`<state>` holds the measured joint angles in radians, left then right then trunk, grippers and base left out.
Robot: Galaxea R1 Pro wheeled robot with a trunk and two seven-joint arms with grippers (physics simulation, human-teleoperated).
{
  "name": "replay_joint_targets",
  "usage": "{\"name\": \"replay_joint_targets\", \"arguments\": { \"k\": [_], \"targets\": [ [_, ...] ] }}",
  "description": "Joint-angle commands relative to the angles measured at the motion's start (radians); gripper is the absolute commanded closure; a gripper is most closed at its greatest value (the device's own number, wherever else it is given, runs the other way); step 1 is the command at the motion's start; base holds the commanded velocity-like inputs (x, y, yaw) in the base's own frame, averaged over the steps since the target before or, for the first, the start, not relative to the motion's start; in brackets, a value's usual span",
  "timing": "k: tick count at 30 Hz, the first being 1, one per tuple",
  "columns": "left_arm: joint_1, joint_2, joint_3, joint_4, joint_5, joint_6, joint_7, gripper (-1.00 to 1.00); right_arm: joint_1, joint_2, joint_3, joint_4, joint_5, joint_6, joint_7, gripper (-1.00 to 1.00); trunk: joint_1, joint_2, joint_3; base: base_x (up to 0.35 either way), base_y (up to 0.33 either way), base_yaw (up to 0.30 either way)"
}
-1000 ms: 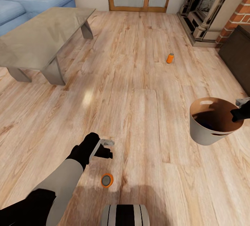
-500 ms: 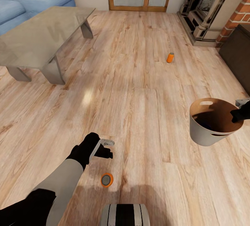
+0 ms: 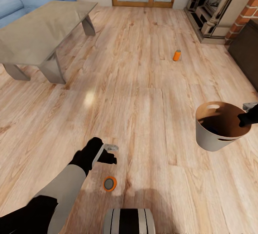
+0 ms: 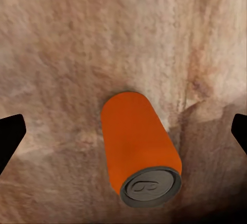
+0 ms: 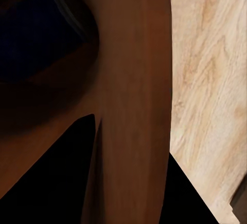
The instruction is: Put the three can of soda from the living room inside the tash can in the kitchen.
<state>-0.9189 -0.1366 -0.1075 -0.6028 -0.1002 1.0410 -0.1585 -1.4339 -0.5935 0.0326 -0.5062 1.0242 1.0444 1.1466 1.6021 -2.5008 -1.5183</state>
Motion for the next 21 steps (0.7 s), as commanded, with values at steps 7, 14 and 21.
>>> {"name": "replay_joint_targets", "arguments": {
  "k": [7,14,21],
  "targets": [
    [0.0,0.0,0.0,0.0,0.0,0.001,0.0,-1.0,-0.001,0.0,0.0,0.0,-0.004,0.003,0.001,1.0,0.003,-0.002,-0.027,0.0,0.0,0.0],
    [0.0,0.003,-0.001,0.0,-0.001,0.004,0.003,-1.0,-0.001,0.0,0.0,-0.003,-0.004,0.003,0.001,1.0,0.006,-0.003,-0.054,0.0,0.0,0.0],
    [0.0,0.005,-0.004,0.0,-0.003,0.006,0.005,-1.0,-0.012,0.015,0.002,-0.012,-0.004,0.003,0.001,1.0,0.008,-0.004,-0.073,0.0,0.0,0.0]
  ]
}}
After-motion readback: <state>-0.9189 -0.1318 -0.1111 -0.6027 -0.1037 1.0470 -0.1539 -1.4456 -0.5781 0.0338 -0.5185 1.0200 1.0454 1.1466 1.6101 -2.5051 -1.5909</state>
